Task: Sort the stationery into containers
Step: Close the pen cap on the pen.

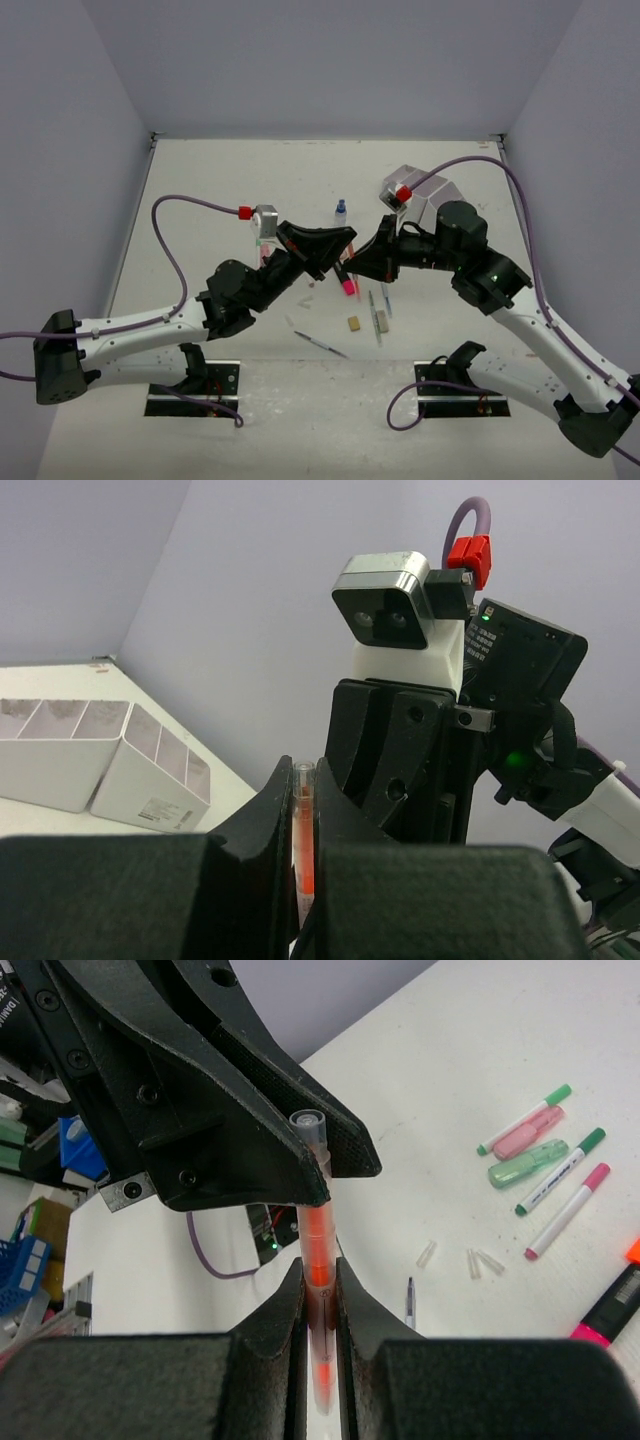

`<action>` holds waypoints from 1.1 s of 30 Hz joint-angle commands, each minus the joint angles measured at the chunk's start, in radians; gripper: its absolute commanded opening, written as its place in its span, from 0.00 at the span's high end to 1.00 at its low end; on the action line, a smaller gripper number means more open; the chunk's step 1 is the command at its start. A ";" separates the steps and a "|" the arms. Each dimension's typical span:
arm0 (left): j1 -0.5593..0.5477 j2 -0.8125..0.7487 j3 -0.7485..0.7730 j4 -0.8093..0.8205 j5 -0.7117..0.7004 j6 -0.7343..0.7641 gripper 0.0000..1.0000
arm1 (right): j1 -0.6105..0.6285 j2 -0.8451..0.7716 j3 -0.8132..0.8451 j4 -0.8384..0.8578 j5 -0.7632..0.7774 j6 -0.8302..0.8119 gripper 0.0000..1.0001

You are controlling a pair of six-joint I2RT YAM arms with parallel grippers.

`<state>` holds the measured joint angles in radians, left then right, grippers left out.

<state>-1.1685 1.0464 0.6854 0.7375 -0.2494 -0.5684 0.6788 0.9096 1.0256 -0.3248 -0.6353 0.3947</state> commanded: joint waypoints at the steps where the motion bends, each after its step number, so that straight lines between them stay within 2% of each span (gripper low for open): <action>1: -0.144 0.044 -0.114 -0.152 0.136 -0.072 1.00 | -0.065 0.030 0.213 0.205 0.226 -0.065 1.00; 5: -0.168 0.042 -0.112 -0.154 0.099 -0.053 1.00 | -0.065 0.085 0.228 0.187 0.203 -0.090 1.00; 6: -0.168 0.027 -0.085 -0.200 0.076 -0.036 1.00 | -0.066 0.091 0.205 0.181 0.170 -0.097 1.00; 8: -0.168 0.012 -0.017 -0.296 0.023 0.028 1.00 | -0.064 0.109 0.156 0.178 0.134 -0.114 1.00; 10: -0.168 0.022 0.119 -0.407 0.008 0.137 1.00 | -0.058 0.143 0.081 0.220 0.108 -0.098 1.00; 14: -0.168 0.053 0.249 -0.427 0.019 0.262 1.00 | -0.056 0.205 -0.049 0.338 0.053 -0.039 1.00; 17: -0.168 0.065 0.289 -0.437 -0.018 0.291 1.00 | -0.056 0.202 -0.081 0.355 0.099 -0.032 1.00; 19: -0.168 0.064 0.312 -0.470 -0.104 0.295 1.00 | -0.058 0.183 -0.093 0.343 0.154 -0.035 1.00; 20: -0.168 0.062 0.323 -0.487 -0.153 0.297 0.92 | -0.060 0.170 -0.099 0.336 0.195 -0.035 1.00; 21: -0.168 0.060 0.333 -0.503 -0.203 0.298 0.78 | -0.062 0.157 -0.107 0.329 0.236 -0.034 1.00; 22: -0.168 0.062 0.350 -0.524 -0.264 0.295 0.51 | -0.064 0.156 -0.110 0.327 0.272 -0.033 1.00; 23: -0.168 0.075 0.397 -0.582 -0.384 0.280 0.16 | -0.066 0.153 -0.113 0.317 0.339 -0.028 1.00; 24: -0.167 0.092 0.451 -0.635 -0.491 0.257 0.00 | -0.070 0.153 -0.116 0.310 0.390 -0.022 1.00; 28: -0.163 0.160 0.653 -0.918 -0.843 0.135 0.00 | -0.121 0.164 -0.123 0.280 0.630 0.006 1.00; 30: -0.158 0.169 0.735 -1.055 -0.935 0.086 0.00 | -0.184 0.172 -0.103 0.254 0.723 0.018 1.00; 33: -0.139 0.139 0.723 -1.135 -0.960 0.033 0.00 | -0.267 0.192 -0.050 0.236 0.901 0.004 1.00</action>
<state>-1.3275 1.2153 1.3862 -0.1535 -0.9890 -0.4106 0.5091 1.0803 0.9091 -0.0945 -0.0769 0.3898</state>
